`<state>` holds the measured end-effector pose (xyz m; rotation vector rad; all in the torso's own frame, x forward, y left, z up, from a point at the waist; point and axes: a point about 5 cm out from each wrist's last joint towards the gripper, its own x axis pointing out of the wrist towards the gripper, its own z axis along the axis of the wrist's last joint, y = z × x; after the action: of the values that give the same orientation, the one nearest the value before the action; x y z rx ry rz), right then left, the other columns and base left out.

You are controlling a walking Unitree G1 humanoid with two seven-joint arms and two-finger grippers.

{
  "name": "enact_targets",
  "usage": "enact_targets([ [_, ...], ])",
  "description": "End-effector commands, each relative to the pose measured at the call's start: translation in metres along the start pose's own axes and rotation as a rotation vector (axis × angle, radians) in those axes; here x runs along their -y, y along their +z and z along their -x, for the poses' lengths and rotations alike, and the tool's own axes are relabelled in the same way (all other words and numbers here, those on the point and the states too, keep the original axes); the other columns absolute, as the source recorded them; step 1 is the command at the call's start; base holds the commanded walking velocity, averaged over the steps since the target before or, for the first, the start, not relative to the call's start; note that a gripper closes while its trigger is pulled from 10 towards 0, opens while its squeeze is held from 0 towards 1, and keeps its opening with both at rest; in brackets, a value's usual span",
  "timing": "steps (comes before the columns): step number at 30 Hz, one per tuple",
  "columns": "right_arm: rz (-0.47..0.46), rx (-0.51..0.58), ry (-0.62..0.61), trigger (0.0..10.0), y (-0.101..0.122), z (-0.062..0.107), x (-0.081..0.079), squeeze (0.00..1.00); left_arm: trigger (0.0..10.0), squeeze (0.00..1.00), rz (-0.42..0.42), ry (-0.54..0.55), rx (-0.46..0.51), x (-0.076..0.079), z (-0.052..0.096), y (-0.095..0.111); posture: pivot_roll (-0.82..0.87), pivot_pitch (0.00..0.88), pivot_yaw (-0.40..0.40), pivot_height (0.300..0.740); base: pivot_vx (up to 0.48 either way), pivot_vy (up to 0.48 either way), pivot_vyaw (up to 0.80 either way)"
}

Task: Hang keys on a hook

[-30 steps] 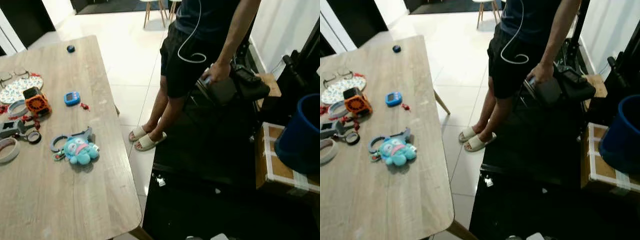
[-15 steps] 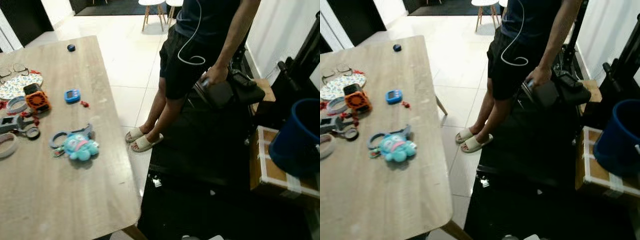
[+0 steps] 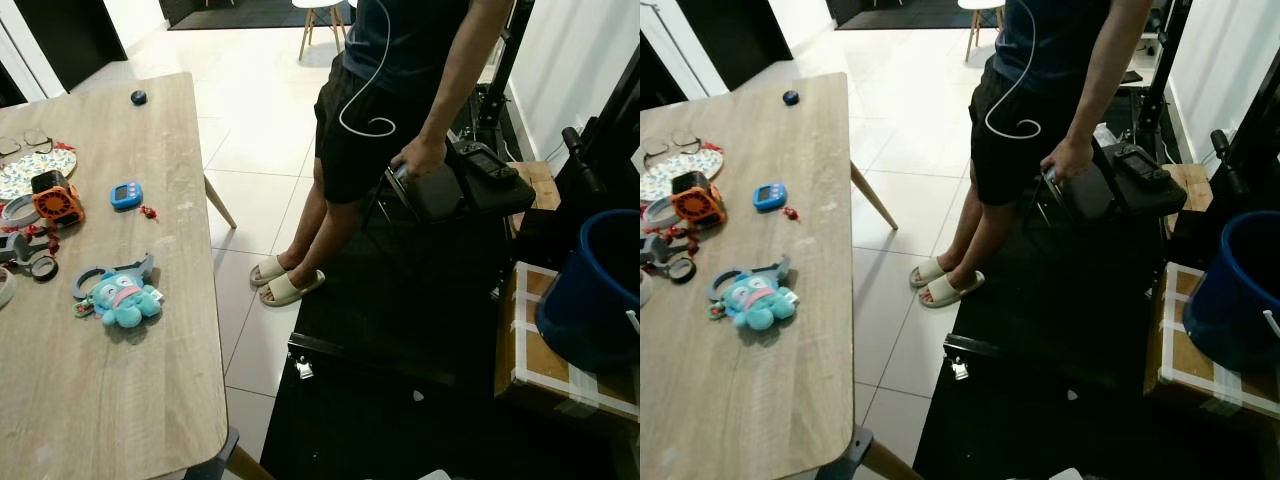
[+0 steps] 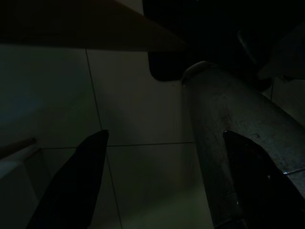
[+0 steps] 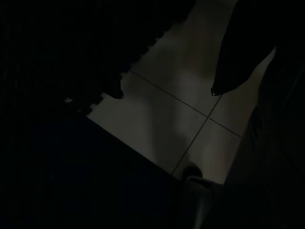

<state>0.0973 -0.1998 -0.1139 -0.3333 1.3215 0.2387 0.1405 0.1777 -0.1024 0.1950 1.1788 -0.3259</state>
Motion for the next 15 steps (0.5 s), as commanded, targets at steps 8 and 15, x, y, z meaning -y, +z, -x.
enact_targets([
  [8, -0.014, 0.033, 0.034, 10.0, 0.0068, -0.0011, -0.0098, 0.0, 10.0, 0.0, -0.029, -0.047, -0.093, 0.0062, 0.0013, -0.0221, -0.14, 0.094, 0.123, 0.74, 0.0, -0.29, 0.0],
  [15, -0.015, 0.034, 0.036, 10.0, 0.0069, -0.0011, -0.0099, 0.0, 10.0, 0.0, -0.004, -0.027, -0.086, 0.0054, 0.0013, -0.0224, -0.14, 0.094, 0.123, 0.74, 0.0, -0.369, 0.0],
])
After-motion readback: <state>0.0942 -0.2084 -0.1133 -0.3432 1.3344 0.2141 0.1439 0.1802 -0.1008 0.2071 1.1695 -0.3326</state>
